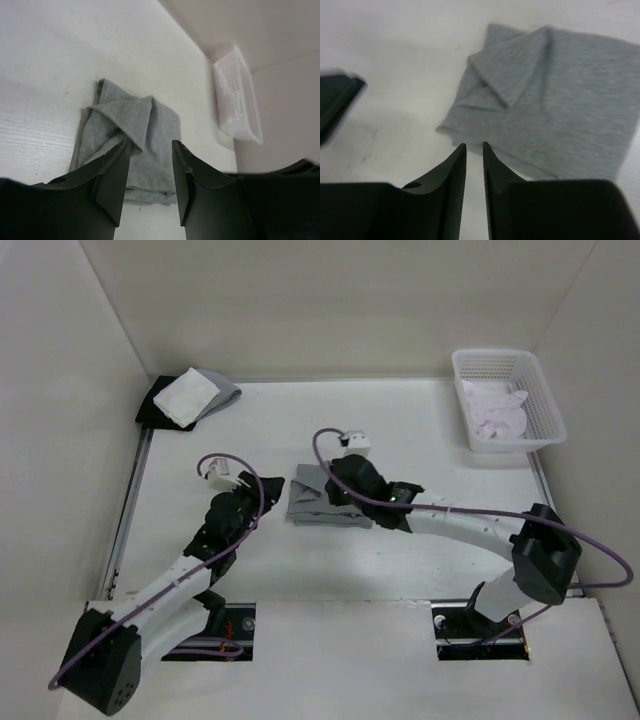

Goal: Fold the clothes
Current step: Fold the tank top

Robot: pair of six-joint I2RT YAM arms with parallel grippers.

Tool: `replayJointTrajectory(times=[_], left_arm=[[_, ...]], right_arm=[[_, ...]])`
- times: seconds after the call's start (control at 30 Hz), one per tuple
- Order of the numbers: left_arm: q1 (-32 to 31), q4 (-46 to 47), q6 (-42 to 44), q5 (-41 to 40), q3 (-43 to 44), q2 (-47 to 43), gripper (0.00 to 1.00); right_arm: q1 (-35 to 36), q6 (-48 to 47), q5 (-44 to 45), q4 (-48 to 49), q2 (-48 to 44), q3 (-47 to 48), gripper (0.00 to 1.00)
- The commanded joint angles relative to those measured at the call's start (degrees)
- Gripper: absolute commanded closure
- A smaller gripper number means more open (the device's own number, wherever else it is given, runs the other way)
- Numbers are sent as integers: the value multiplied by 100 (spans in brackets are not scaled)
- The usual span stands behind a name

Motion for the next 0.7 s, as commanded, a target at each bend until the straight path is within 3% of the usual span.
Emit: replayJointTrajectory(times=[0.0, 0.1, 0.13, 0.23, 0.3, 0.67], left_arm=[[-417, 701, 103, -9, 327, 719, 63], [-734, 1080, 200, -96, 494, 1519, 63], [-813, 1211, 209, -131, 521, 1739, 64], [-946, 1467, 165, -202, 512, 2197, 65], [-1016, 1494, 121, -255, 468, 2365, 65], [-1157, 1696, 68, -439, 170, 3024, 67]], right_arm=[[-733, 324, -480, 848, -240, -481, 89], [-1139, 500, -1185, 1260, 76, -570, 92], [-1209, 544, -1326, 1480, 173, -605, 88], [-1324, 789, -1617, 1903, 446, -649, 58], [-1324, 886, -1871, 2026, 639, -631, 51], [-1307, 1291, -2109, 2212, 1483, -307, 57]])
